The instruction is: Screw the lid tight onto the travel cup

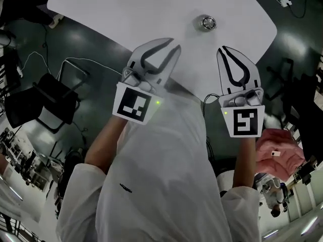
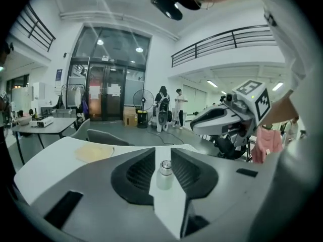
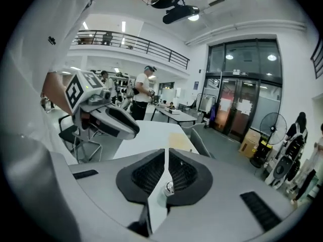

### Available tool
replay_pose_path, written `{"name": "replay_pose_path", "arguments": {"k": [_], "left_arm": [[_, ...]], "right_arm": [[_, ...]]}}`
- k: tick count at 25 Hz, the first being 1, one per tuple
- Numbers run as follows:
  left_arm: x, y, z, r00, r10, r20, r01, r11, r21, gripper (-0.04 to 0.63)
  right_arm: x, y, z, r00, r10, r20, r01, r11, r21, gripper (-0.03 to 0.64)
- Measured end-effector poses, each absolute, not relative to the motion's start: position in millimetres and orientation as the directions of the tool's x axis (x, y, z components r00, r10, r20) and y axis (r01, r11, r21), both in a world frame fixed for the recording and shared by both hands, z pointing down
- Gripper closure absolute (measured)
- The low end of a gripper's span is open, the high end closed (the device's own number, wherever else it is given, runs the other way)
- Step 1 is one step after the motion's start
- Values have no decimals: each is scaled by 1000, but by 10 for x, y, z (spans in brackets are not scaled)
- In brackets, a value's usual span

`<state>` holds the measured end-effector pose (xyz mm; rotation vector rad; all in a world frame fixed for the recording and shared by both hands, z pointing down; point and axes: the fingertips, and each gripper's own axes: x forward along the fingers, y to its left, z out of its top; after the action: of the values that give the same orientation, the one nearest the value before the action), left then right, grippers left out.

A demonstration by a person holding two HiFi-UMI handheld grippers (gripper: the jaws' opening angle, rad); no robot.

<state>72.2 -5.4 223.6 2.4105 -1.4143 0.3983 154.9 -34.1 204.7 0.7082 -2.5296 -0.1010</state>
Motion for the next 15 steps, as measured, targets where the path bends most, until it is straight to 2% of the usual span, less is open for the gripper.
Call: {"name": "replay_pose_path", "arguments": {"k": [1,4,12,15], "left_arm": [[714,-99,2290,480,-787,388,-874,-468,132,496],[723,-204,2472,505,-777,377,-857,-504,108,479],[893,-390,3144,573,-707,414,-789,-613,44,359],[968,-497,3371,595,-684,423,-761,-649,20,324]], "right_arm": [[1493,-352,2090,-738,-484,470,-441,873,206,615],[1359,-407,2240,-737,-431,520,-374,902,217,615],[1227,-683,2470,-726,-352,590,-238,935,264,615],[1177,-795,2583,-720,-329,611,-193,941,280,572]]}}
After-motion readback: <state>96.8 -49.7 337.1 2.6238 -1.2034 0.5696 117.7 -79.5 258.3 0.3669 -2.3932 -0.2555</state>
